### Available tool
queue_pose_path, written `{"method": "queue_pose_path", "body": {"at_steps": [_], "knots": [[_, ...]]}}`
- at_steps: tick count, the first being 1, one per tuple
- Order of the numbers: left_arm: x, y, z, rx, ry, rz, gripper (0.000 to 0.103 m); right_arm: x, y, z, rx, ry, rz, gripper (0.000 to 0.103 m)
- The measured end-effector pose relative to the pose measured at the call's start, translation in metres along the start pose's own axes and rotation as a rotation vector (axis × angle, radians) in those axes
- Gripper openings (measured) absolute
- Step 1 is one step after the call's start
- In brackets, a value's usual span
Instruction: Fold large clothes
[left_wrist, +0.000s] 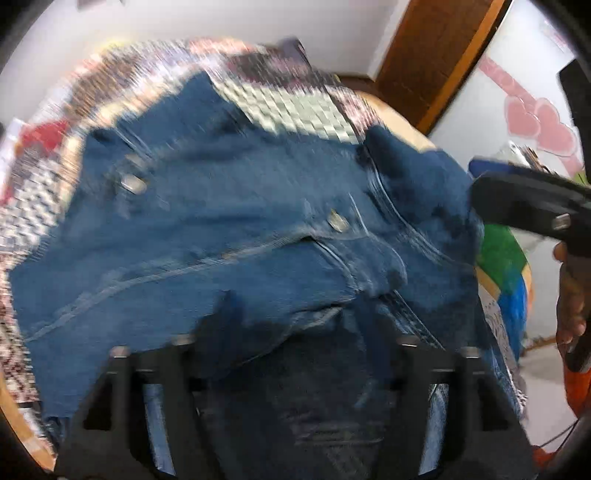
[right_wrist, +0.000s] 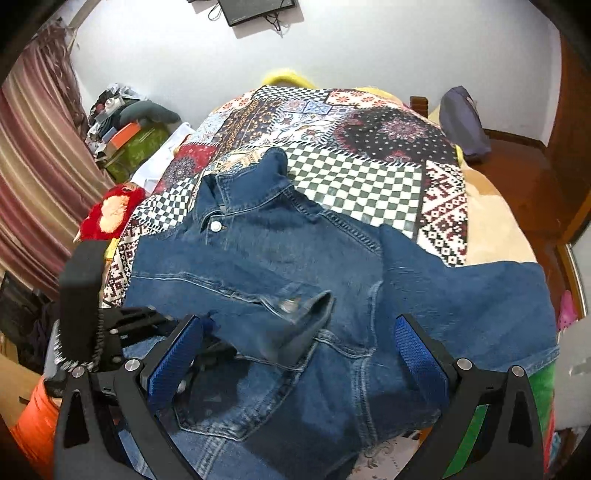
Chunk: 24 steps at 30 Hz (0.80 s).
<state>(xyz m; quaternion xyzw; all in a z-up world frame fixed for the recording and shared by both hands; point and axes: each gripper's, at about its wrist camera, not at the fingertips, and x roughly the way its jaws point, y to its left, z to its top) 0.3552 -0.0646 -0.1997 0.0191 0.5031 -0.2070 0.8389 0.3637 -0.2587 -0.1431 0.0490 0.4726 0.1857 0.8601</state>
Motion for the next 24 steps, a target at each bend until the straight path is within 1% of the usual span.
{"method": "queue_pose_path", "body": {"at_steps": [1, 2, 5, 6, 8, 10, 13, 16, 18, 19, 21, 23, 24], "knots": [[-0.014, 0.005, -0.001, -0.002, -0.044, 0.022, 0.073, 0.002, 0.003, 0.001, -0.005, 0.001, 0.004, 0.103], [-0.022, 0.009, -0.002, -0.006, -0.065, 0.035, 0.075, 0.005, 0.006, 0.002, -0.010, 0.004, 0.006, 0.103], [-0.054, 0.036, -0.009, -0.045, -0.146, 0.106, 0.086, 0.020, 0.016, 0.006, -0.029, 0.034, 0.018, 0.103], [-0.060, 0.047, -0.007, -0.056, -0.165, 0.131, 0.092, 0.027, 0.019, 0.006, -0.034, 0.052, 0.018, 0.103], [-0.072, 0.070, -0.015, -0.081, -0.194, 0.212, 0.095, 0.043, 0.021, 0.007, -0.041, 0.092, 0.011, 0.103], [-0.077, 0.097, -0.027, -0.120, -0.181, 0.300, 0.095, 0.062, 0.019, 0.005, -0.042, 0.142, -0.001, 0.103], [-0.074, 0.139, -0.051, -0.184, -0.125, 0.377, 0.095, 0.096, 0.012, -0.003, -0.025, 0.226, -0.035, 0.102], [-0.061, 0.178, -0.078, -0.271, -0.065, 0.410, 0.095, 0.117, 0.004, -0.008, -0.007, 0.272, -0.051, 0.100], [-0.051, 0.199, -0.095, -0.330, -0.026, 0.421, 0.095, 0.130, -0.001, -0.011, 0.029, 0.290, -0.001, 0.095], [-0.044, 0.211, -0.104, -0.363, -0.004, 0.430, 0.095, 0.132, -0.003, -0.012, 0.045, 0.290, 0.004, 0.093], [-0.035, 0.227, -0.119, -0.413, 0.033, 0.442, 0.095, 0.134, -0.005, -0.009, 0.070, 0.259, -0.007, 0.082], [-0.025, 0.238, -0.131, -0.454, 0.059, 0.431, 0.095, 0.133, -0.004, -0.003, 0.069, 0.245, 0.006, 0.051], [-0.020, 0.242, -0.136, -0.472, 0.063, 0.420, 0.095, 0.132, -0.003, -0.001, 0.072, 0.241, 0.009, 0.046]]}}
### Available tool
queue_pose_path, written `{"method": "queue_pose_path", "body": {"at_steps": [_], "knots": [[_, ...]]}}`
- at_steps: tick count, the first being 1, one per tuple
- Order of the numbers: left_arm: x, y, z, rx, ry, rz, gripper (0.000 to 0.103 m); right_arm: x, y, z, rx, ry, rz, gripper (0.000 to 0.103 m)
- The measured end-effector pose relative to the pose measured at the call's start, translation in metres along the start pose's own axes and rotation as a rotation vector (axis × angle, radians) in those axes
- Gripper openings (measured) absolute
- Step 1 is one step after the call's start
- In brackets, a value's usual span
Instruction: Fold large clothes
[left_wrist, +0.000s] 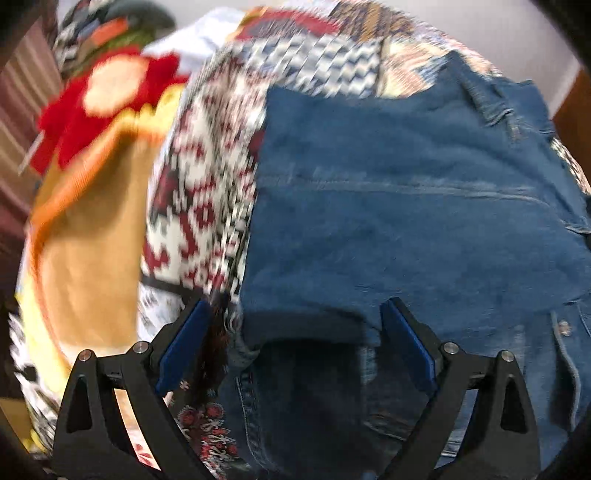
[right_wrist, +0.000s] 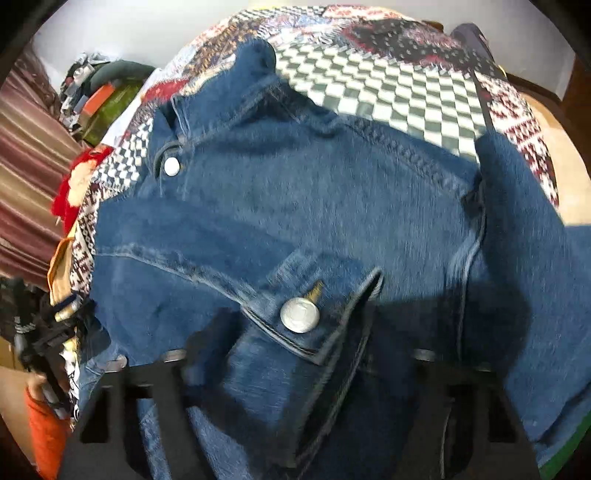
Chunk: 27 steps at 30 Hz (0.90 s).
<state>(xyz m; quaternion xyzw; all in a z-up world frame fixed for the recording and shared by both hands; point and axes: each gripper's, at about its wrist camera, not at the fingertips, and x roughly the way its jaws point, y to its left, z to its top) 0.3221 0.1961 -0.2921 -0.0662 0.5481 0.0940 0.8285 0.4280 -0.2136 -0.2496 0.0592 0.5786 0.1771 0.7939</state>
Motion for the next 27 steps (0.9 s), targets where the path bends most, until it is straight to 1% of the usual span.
{"method": "queue_pose_path", "body": {"at_steps": [2, 5, 10, 13, 16, 21, 24, 25, 27], "knots": [[0.004, 0.002, -0.003, -0.003, -0.009, -0.009, 0.096, -0.007, 0.004, 0.005, -0.016, -0.029, 0.006, 0.041], [-0.001, -0.006, 0.000, 0.033, -0.012, 0.022, 0.096, -0.028, 0.022, 0.012, -0.110, -0.109, -0.030, 0.037], [-0.026, -0.023, 0.015, 0.068, -0.073, -0.005, 0.096, -0.068, 0.047, 0.023, -0.226, -0.236, -0.063, 0.037], [-0.041, -0.037, 0.029, 0.079, -0.118, -0.036, 0.096, -0.081, 0.049, 0.028, -0.270, -0.272, -0.104, 0.037], [-0.037, -0.050, 0.038, 0.096, -0.120, -0.074, 0.096, -0.079, 0.040, 0.031, -0.257, -0.251, -0.111, 0.037], [-0.003, -0.070, 0.035, 0.129, -0.033, -0.068, 0.096, -0.045, 0.017, 0.019, -0.223, -0.141, -0.143, 0.037], [0.007, -0.070, 0.031, 0.114, -0.023, -0.076, 0.097, -0.028, 0.011, 0.008, -0.242, -0.106, -0.197, 0.038], [0.008, -0.068, 0.031, 0.102, -0.022, -0.081, 0.097, -0.024, 0.010, 0.006, -0.253, -0.096, -0.215, 0.041], [0.010, -0.066, 0.030, 0.093, -0.020, -0.081, 0.099, -0.015, 0.009, 0.002, -0.263, -0.059, -0.261, 0.052]]}}
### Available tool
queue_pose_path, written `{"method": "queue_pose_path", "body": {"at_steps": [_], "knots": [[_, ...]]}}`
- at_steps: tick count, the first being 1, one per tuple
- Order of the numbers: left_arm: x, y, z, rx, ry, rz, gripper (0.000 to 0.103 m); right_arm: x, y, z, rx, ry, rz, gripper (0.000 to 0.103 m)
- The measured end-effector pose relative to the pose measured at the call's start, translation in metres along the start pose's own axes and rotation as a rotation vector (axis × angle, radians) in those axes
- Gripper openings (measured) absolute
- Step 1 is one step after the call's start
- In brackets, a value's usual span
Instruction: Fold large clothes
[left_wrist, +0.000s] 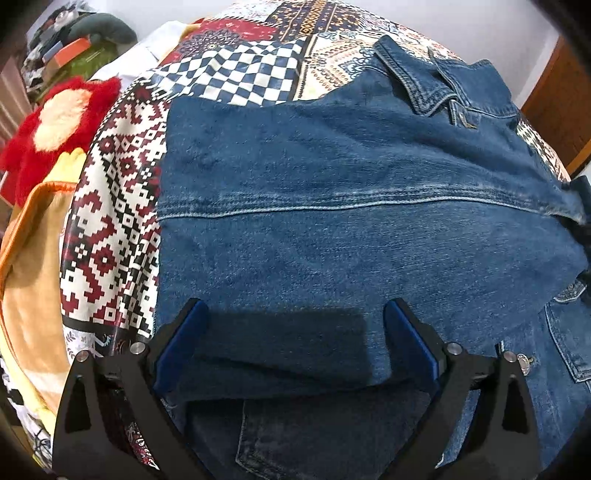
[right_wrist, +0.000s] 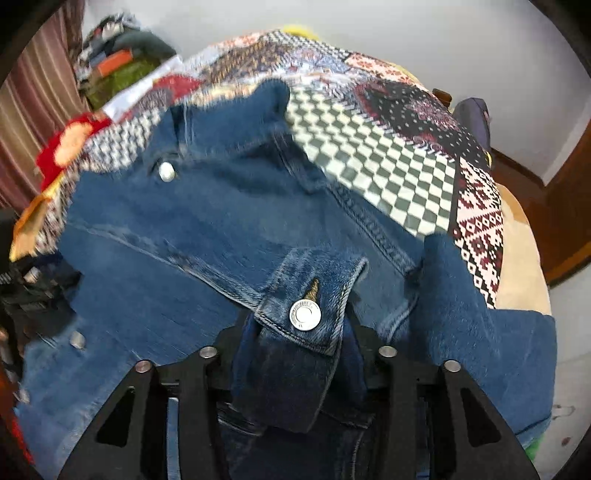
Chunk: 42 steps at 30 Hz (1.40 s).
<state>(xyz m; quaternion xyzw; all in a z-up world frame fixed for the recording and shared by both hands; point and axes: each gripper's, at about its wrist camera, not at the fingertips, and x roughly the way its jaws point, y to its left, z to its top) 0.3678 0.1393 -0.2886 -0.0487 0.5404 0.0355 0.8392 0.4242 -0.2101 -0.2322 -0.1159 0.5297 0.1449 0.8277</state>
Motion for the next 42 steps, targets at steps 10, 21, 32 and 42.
{"method": "queue_pose_path", "body": {"at_steps": [10, 21, 32, 42], "knots": [[-0.007, 0.002, -0.010, -0.017, 0.005, 0.017, 0.100, -0.024, -0.002, -0.005, -0.011, 0.005, -0.065, 0.068], [-0.098, -0.035, 0.009, 0.119, -0.191, 0.083, 0.100, -0.144, -0.062, -0.021, 0.149, -0.241, -0.087, 0.070], [-0.127, -0.114, 0.051, 0.195, -0.261, -0.086, 0.100, -0.169, -0.159, -0.081, 0.366, -0.285, -0.135, 0.078], [-0.055, -0.197, 0.055, 0.270, -0.048, -0.222, 0.100, -0.090, -0.247, -0.156, 0.754, -0.090, 0.080, 0.078]]}}
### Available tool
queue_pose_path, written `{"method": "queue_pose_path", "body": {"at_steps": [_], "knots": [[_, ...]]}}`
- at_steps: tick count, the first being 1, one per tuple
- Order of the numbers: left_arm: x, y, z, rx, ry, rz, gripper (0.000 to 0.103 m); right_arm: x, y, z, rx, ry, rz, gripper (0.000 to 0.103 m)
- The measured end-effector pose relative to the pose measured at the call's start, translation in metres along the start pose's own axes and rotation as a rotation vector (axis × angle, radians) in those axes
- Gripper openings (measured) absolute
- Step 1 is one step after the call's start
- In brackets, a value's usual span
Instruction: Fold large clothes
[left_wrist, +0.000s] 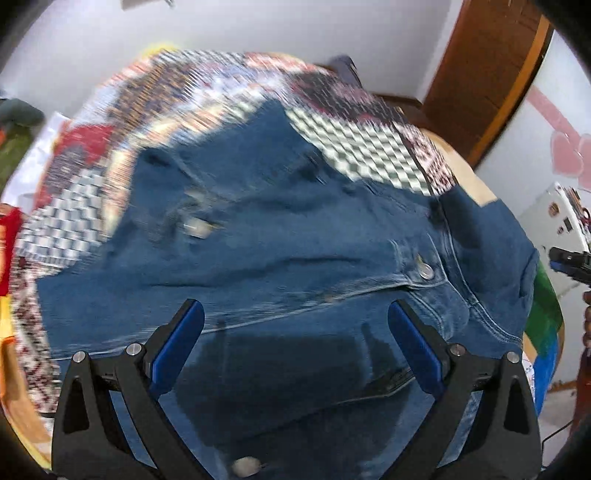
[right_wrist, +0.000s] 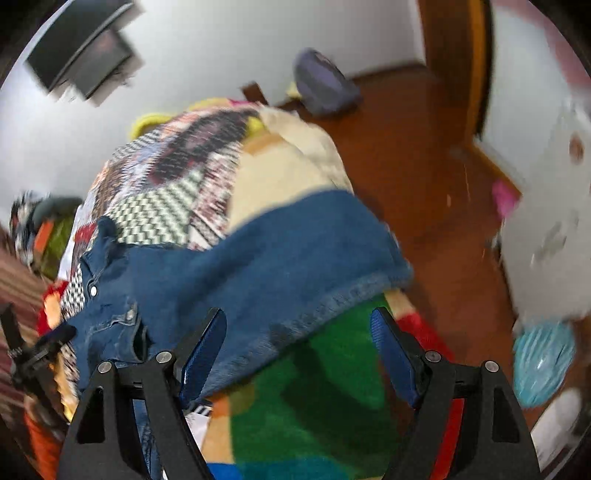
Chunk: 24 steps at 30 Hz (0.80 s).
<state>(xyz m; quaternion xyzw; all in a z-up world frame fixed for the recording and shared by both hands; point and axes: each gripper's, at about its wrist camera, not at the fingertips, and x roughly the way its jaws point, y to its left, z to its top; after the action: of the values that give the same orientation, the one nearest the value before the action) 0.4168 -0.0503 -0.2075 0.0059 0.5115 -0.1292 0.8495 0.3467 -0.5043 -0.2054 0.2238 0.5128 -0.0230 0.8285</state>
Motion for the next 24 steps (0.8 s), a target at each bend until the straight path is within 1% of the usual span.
{"method": "queue_pose_path", "body": {"at_steps": [1, 3, 5, 8, 12, 15, 16, 17, 18, 20, 23, 24], "knots": [[0.009, -0.004, 0.001, 0.000, 0.024, -0.011, 0.100, 0.006, -0.004, 0.001, 0.017, 0.009, 0.009, 0.079], [0.024, -0.011, 0.002, -0.004, 0.061, -0.031, 0.100, 0.018, -0.017, 0.002, 0.065, 0.033, 0.054, 0.079], [0.038, -0.017, 0.002, -0.022, 0.094, -0.043, 0.100, 0.026, -0.022, 0.007, 0.084, 0.032, 0.074, 0.079], [0.049, -0.024, 0.000, -0.024, 0.110, -0.056, 0.100, 0.040, -0.029, 0.017, 0.118, 0.040, 0.093, 0.079], [0.055, -0.038, -0.004, 0.032, 0.099, 0.000, 0.101, 0.056, -0.033, 0.030, 0.160, 0.029, 0.107, 0.080], [0.054, -0.040, -0.005, 0.043, 0.092, 0.006, 0.101, 0.062, -0.032, 0.039, 0.179, -0.012, 0.093, 0.077], [0.053, -0.039, -0.005, 0.039, 0.093, 0.003, 0.101, 0.062, -0.031, 0.041, 0.180, -0.023, 0.080, 0.069], [0.052, -0.037, -0.005, 0.032, 0.095, -0.001, 0.101, 0.061, -0.028, 0.043, 0.179, -0.043, 0.043, 0.057], [0.051, -0.034, -0.005, 0.025, 0.097, -0.005, 0.100, 0.060, -0.026, 0.045, 0.173, -0.060, 0.030, 0.052], [0.047, -0.031, -0.005, 0.015, 0.094, -0.006, 0.100, 0.052, -0.023, 0.047, 0.163, -0.099, 0.037, 0.030], [0.037, -0.026, -0.006, 0.007, 0.075, -0.004, 0.100, 0.030, -0.011, 0.049, 0.131, -0.170, 0.049, 0.021], [0.034, -0.026, -0.006, 0.006, 0.067, -0.001, 0.100, 0.024, -0.008, 0.049, 0.120, -0.185, 0.054, 0.021]]}}
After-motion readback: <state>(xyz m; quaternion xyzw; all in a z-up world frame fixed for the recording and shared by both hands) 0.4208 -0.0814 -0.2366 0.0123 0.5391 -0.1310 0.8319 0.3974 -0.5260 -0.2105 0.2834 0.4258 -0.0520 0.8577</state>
